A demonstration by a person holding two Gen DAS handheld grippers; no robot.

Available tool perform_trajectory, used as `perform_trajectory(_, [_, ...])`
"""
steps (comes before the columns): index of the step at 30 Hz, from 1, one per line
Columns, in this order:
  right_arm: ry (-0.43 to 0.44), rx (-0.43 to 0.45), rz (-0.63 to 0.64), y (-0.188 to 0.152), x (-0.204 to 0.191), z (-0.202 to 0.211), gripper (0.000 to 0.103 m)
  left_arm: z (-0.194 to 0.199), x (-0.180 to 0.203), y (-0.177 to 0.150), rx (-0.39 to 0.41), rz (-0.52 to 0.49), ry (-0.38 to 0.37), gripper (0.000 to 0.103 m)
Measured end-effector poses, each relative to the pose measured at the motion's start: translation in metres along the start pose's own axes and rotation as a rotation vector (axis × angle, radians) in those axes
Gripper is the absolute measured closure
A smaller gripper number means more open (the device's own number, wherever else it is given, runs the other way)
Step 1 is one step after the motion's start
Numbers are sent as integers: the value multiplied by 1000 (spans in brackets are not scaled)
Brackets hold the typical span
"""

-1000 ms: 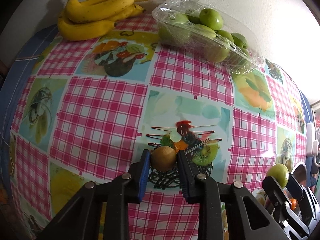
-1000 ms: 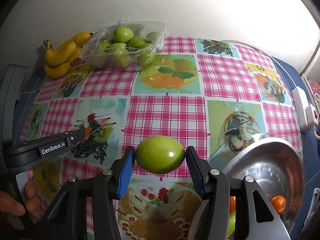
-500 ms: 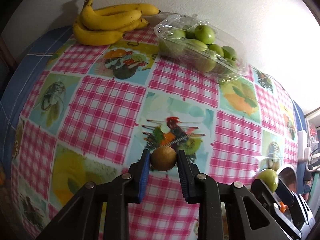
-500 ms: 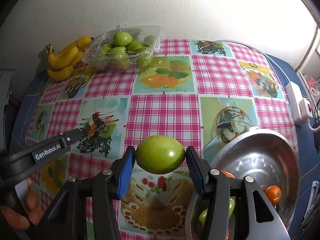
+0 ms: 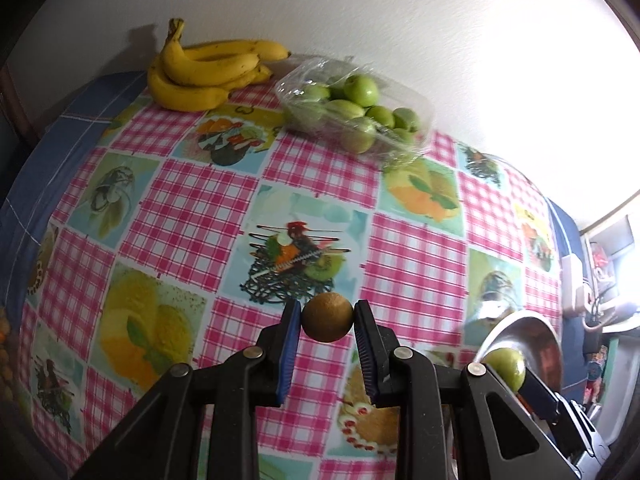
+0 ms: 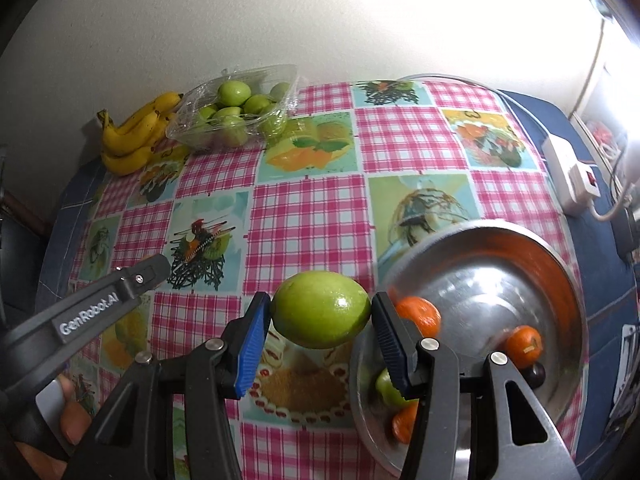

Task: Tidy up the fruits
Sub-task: 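Close the left tool on the brown fruit while the right tool lifts the green fruit, then carry the brown fruit in the left tool while the right tool carries the green fruit over the tray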

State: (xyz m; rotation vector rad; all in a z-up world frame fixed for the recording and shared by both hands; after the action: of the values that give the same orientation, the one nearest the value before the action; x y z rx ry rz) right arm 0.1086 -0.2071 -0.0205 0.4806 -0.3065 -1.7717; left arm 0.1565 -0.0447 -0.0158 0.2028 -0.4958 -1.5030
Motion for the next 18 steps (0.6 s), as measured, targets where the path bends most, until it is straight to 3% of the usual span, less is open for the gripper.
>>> perform_trajectory(9, [-25,20,-38,-14,29,23,49,23,36,-25,33,-51,-67,74])
perform_trajectory(18, [-88,2,-156,-26,99,26,49,21,94,-55,10,-193,-132,74])
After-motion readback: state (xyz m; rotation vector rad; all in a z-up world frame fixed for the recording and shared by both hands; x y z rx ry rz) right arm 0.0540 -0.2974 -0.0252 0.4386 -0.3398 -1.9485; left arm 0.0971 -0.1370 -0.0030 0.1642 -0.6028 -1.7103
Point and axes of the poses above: each gripper's, at about its wrist camera, not at the fingertips, and z roughly against the way its jaws point, x to its right, y to its top, the point moved 1 cm from there along -z, roughly the way its jaws point, and after that the axes turned 2 degrees about x, right-handed, at the moved point
